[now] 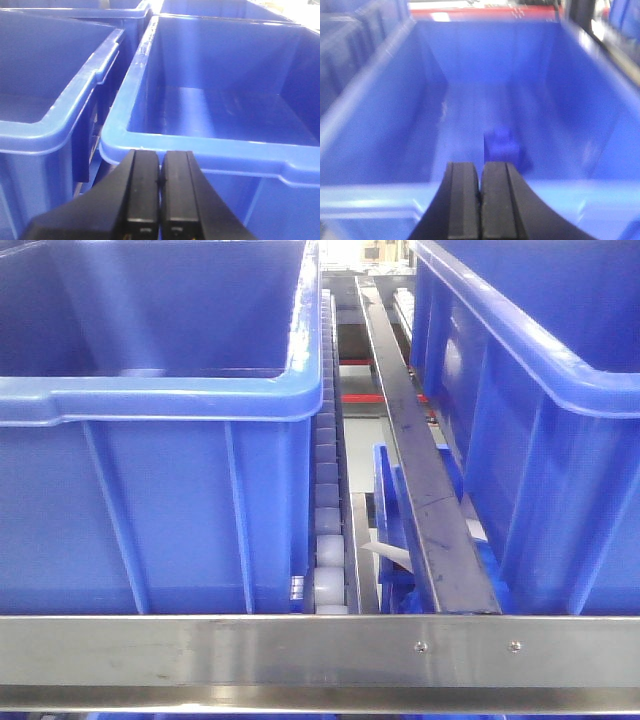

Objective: Pick and sort blue part to right shelf

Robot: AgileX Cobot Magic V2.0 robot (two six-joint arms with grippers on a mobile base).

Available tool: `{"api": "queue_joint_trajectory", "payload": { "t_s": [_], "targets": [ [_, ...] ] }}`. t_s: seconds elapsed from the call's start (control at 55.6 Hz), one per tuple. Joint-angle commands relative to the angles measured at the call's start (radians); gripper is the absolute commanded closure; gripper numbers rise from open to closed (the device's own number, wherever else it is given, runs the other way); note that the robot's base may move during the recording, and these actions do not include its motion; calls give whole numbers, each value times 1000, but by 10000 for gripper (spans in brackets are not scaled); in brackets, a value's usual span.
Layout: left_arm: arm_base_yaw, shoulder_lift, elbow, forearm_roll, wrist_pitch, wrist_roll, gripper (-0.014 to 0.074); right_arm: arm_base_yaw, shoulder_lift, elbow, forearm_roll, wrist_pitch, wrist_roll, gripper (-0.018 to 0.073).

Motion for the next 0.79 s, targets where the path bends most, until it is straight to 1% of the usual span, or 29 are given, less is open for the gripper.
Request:
{"api": "queue_joint_trajectory", "payload": {
  "t_s": [0.0, 0.09, 0.18, 0.252, 0.773],
  "targets": [
    [1, -25, 30, -9, -100, 3, 471, 16, -13, 44, -10, -179, 9, 505],
    [1, -25, 30, -9, -100, 3, 471, 45, -63, 114, -34, -233, 9, 505],
    [1, -24, 30, -9, -100, 3, 471, 57, -60, 157, -25, -280, 10, 505],
    [1, -24, 30, -9, -100, 3, 471, 56, -60, 193, -4, -346, 10, 505],
    [1, -24, 30, -9, -100, 3, 471, 56, -60, 190, -8, -358, 9, 505]
  ]
}}
